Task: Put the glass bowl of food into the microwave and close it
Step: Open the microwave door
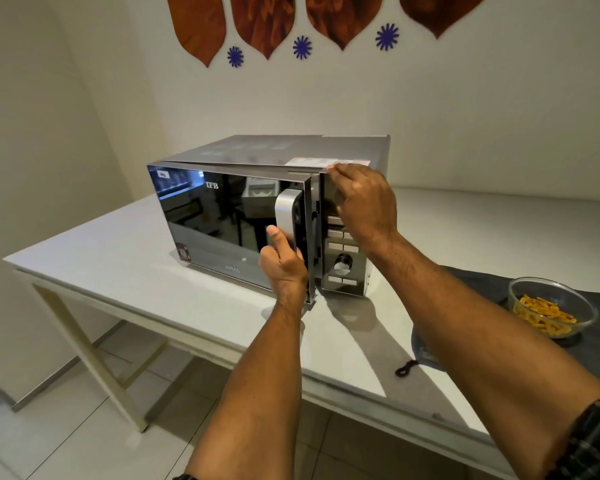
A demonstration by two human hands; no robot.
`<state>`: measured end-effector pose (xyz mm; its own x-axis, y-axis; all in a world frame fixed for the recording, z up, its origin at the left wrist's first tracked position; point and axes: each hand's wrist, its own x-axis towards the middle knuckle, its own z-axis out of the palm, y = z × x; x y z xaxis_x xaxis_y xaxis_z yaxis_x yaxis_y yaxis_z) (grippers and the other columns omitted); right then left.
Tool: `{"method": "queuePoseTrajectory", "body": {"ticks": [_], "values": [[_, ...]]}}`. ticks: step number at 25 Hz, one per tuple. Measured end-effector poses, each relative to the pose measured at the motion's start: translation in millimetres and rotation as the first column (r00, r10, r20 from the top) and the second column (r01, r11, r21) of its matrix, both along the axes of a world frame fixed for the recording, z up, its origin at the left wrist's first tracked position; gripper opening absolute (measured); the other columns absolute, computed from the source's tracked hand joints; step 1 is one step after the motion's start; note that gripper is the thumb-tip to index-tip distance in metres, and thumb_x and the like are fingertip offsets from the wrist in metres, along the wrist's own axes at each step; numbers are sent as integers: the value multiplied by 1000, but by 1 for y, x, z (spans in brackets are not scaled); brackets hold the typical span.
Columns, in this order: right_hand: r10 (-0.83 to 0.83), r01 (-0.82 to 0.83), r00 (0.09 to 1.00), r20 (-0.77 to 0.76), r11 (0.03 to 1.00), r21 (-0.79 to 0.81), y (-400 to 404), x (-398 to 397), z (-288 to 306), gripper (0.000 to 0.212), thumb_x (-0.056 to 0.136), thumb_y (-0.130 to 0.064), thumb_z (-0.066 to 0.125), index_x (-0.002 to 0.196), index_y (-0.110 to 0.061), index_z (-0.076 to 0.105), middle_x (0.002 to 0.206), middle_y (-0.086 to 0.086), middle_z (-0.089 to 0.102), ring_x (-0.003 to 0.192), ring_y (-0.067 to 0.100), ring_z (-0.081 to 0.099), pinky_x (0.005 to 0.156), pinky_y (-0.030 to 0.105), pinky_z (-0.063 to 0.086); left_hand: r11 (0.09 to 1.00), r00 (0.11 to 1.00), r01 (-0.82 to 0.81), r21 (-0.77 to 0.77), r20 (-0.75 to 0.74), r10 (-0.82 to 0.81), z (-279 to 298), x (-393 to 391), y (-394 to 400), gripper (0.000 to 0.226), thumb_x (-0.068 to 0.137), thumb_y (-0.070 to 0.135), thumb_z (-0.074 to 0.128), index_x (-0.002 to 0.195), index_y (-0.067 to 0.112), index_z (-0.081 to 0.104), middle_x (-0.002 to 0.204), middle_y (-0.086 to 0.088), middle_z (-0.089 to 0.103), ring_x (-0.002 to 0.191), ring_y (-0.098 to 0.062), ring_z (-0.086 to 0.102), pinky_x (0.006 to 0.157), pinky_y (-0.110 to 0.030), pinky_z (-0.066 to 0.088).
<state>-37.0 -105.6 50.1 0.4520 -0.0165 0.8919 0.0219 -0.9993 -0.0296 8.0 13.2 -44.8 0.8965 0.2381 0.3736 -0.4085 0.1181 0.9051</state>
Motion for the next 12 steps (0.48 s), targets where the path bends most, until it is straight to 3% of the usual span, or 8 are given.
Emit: {"method": "queuePoseTrajectory", "body": {"ticks": [2,4,6,8,10,12], "values": [[34,-24,993,115,996,-86,4,-5,-26,31,91,-3,60,121,1,70,120,19,71,115,35,66,99,46,53,999,1000,30,28,-1,-30,-1,-5,15,71,92,66,25,45,22,54,39,6,51,37,-13,52,43,-24,45],[175,-164,975,138,983,-87,13,-16,-71,20,92,-8,63,106,1,74,100,19,74,92,32,68,79,42,57,997,999,50,52,-7,-49,4,-8,32,69,95,60,25,49,22,60,42,2,57,38,-16,56,43,-27,47],[259,-264,964,53,958,114,24,-29,-114,19,94,-16,59,84,-5,72,75,9,66,66,22,59,57,34,49,983,995,-99,152,23,96,24,-8,51,64,96,55,27,53,19,59,51,0,60,48,-18,59,51,-28,48],[262,-186,958,-114,875,446,36,-31,-144,29,96,-23,54,74,-8,67,67,-1,57,55,11,50,52,26,40,915,948,-316,252,117,296,57,-3,71,51,95,51,32,61,21,54,64,1,58,61,-13,55,60,-27,41],[362,-41,880,-307,702,711,44,-20,-158,35,99,-26,52,79,-6,73,74,1,68,62,14,62,59,29,50,819,896,-438,371,257,362,92,3,85,40,94,50,39,80,17,57,86,-1,58,79,-16,55,69,-29,42],[570,69,770,-285,370,927,53,-7,-159,34,99,-22,54,82,-1,75,79,12,74,69,26,69,72,41,58,692,898,-438,575,317,305,119,9,91,45,94,51,41,103,13,62,108,-6,61,99,-20,57,85,-35,49]]}}
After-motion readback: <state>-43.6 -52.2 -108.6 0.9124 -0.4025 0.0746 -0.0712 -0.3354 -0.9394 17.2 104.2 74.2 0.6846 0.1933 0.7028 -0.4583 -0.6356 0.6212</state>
